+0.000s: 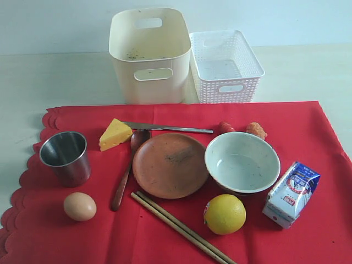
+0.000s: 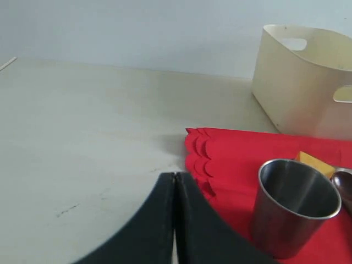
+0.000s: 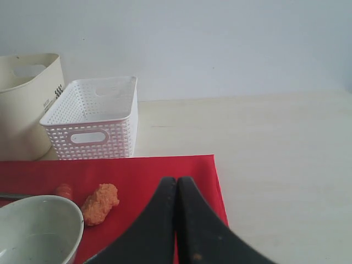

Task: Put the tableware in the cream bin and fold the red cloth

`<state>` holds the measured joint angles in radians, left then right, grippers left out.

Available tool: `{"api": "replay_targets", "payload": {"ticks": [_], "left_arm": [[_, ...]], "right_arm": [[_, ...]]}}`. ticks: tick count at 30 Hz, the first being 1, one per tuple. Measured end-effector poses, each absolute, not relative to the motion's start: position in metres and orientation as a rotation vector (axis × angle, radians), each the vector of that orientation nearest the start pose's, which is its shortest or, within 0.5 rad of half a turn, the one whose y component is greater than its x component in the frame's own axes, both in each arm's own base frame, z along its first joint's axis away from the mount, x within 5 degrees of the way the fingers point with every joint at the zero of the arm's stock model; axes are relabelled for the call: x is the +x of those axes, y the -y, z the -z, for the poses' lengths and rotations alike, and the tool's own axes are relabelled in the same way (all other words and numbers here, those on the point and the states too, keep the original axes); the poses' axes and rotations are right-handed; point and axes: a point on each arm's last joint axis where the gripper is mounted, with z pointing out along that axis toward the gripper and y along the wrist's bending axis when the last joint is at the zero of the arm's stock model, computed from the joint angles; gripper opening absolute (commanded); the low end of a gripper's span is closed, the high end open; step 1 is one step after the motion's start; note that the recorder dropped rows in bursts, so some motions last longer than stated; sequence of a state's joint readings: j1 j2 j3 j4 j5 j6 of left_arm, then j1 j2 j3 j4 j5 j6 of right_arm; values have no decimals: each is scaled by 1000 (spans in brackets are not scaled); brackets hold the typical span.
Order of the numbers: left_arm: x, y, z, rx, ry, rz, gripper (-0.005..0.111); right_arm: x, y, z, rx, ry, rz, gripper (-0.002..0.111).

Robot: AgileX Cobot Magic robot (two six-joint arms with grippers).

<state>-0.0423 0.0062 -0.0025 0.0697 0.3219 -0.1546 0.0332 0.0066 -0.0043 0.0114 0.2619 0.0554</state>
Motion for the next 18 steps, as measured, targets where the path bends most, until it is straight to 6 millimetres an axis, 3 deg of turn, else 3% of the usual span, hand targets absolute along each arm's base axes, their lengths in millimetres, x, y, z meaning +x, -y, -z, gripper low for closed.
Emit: {"api": "replay_targets", "payload": {"ticks": [18], "left_arm": [[54,-5,-185,-149,-1802,1,1]], "right_arm": [[56,-2,-190,26,-1753,-73,0]]}}
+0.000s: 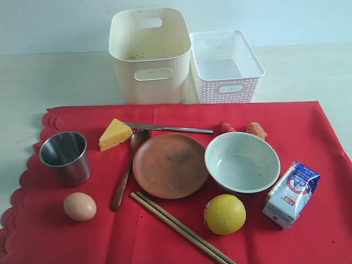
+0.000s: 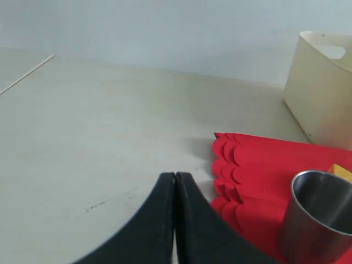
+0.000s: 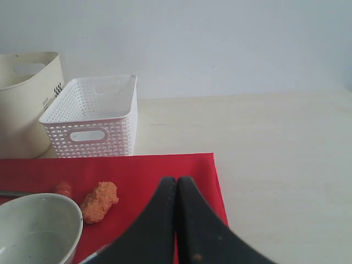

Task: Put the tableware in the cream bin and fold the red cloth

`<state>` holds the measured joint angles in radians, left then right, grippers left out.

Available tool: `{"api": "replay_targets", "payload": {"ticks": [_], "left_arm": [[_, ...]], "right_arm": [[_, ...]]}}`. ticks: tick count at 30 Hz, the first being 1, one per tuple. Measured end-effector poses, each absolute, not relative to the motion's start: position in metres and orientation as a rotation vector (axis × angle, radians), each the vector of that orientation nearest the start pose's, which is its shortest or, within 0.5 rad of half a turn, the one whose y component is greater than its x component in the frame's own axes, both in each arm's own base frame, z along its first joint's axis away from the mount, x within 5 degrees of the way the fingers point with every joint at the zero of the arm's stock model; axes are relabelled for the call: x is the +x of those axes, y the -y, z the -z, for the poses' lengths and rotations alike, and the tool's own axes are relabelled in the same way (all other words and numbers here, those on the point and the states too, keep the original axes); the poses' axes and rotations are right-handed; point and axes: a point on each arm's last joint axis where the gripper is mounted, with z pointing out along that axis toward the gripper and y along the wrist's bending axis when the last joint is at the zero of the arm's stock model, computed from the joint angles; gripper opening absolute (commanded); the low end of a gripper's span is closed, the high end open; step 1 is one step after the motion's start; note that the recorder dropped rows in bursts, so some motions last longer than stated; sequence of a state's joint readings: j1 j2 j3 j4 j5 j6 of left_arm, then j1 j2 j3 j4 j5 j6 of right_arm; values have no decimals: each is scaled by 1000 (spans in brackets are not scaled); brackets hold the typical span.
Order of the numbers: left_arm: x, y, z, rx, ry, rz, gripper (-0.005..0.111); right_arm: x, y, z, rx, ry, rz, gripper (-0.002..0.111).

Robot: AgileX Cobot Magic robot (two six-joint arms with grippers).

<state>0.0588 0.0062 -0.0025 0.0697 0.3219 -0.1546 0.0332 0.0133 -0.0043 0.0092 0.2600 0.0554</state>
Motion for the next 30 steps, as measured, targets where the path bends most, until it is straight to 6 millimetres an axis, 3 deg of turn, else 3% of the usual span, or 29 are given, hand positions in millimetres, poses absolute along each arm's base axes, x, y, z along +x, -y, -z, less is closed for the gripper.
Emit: {"api": "replay_targets", "payload": {"ticks": [9,22,30], "left_arm": [[54,-5,-185,-149,-1802,1,1],[54,-5,-185,-150,-1802,3,1],[54,-2,-185,-103,-1806,39,1]], "right_arm": [[60,-2,-191,20,-1803,-63,0],[70,-2,-220,12,-1816,-53,0],[83,-2,-249,12,-1825,-52,0]]}}
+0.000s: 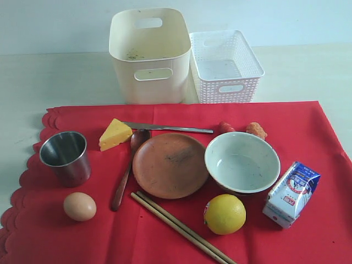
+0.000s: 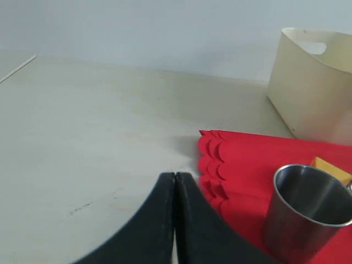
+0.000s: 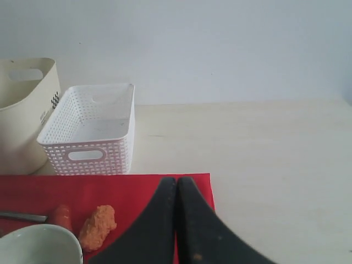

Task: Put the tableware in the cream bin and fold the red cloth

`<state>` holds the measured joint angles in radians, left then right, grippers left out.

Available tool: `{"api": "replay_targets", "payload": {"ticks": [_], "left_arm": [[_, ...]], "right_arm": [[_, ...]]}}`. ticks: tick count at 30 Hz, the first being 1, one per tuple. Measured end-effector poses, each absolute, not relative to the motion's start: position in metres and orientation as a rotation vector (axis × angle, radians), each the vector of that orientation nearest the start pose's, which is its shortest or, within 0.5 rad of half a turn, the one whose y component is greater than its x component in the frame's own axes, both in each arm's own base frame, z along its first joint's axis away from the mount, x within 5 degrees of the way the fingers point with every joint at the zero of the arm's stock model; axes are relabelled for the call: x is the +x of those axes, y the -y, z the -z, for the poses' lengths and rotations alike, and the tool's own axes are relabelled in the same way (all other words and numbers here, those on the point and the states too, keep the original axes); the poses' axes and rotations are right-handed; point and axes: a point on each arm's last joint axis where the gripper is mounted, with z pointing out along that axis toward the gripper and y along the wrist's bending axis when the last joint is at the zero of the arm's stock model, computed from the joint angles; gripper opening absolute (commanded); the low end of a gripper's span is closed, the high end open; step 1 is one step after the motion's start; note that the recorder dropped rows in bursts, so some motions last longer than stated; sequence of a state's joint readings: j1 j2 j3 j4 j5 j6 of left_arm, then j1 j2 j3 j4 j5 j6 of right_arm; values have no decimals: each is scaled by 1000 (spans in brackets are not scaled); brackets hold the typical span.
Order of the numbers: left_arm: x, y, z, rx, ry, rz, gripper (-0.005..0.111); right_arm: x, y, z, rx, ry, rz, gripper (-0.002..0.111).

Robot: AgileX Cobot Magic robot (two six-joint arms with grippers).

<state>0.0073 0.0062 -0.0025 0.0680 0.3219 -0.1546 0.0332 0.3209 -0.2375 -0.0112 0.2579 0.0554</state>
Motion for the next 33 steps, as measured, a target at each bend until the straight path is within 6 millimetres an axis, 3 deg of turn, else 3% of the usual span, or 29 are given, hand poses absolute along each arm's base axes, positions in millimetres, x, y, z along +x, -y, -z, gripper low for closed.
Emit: {"api": "replay_targets", "payload": {"ticks": [16,21,33], "left_arm": [[54,-2,-185,-101,-1806,41,1],[54,-2,-185,-101,-1806,41,1],[54,-2,-185,-101,-1806,41,1]], "right_arm": [[135,-4,-320,12,-1832,-52,0],[144,-5,-326,12,-1833,-52,0],[144,-5,-326,12,-1831,-52,0]]}}
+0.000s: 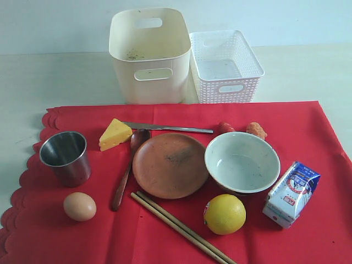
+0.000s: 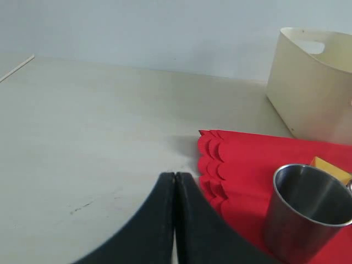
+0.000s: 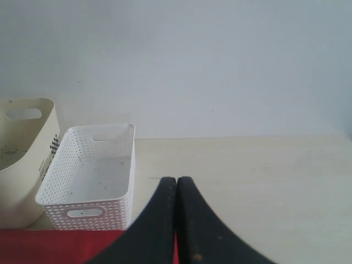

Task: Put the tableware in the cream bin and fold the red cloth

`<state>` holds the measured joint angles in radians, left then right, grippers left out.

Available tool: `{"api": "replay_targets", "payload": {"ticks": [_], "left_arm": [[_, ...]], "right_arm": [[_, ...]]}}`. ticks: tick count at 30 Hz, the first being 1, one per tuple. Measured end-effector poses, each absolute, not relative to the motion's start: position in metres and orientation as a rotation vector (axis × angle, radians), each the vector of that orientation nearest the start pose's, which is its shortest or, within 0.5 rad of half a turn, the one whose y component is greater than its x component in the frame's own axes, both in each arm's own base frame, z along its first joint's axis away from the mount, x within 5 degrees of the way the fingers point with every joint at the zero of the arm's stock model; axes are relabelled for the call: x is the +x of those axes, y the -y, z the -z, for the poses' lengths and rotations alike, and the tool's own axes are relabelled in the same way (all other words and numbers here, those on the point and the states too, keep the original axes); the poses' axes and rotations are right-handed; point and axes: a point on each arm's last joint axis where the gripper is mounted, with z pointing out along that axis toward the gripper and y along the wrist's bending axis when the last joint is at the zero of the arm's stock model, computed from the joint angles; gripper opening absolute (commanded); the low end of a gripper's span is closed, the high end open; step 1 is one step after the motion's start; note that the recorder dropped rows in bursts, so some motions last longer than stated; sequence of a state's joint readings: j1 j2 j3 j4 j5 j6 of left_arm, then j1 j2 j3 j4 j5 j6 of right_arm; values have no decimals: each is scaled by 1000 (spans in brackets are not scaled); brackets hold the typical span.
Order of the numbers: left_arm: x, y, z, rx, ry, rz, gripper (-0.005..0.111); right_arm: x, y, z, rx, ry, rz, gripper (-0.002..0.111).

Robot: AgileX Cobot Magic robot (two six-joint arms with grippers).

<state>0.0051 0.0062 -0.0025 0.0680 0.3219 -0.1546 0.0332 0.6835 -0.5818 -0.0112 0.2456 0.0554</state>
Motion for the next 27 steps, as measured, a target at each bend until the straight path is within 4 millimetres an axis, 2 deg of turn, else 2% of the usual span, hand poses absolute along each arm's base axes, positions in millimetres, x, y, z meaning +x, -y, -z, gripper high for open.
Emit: {"api": "replay_targets", "payload": {"ticks": [18,22,27], "left_arm": [[54,-2,-185,-101,-1806,41,1],[54,-2,-185,-101,-1806,41,1],[54,-2,-185,-101,-1806,41,1]], "right_arm": [[146,-5,-325,24,-1840,-67,0],[151,-5,-317,27,-1906,-67,0],[163,-7,-298,53,-2062,-92,0]]}}
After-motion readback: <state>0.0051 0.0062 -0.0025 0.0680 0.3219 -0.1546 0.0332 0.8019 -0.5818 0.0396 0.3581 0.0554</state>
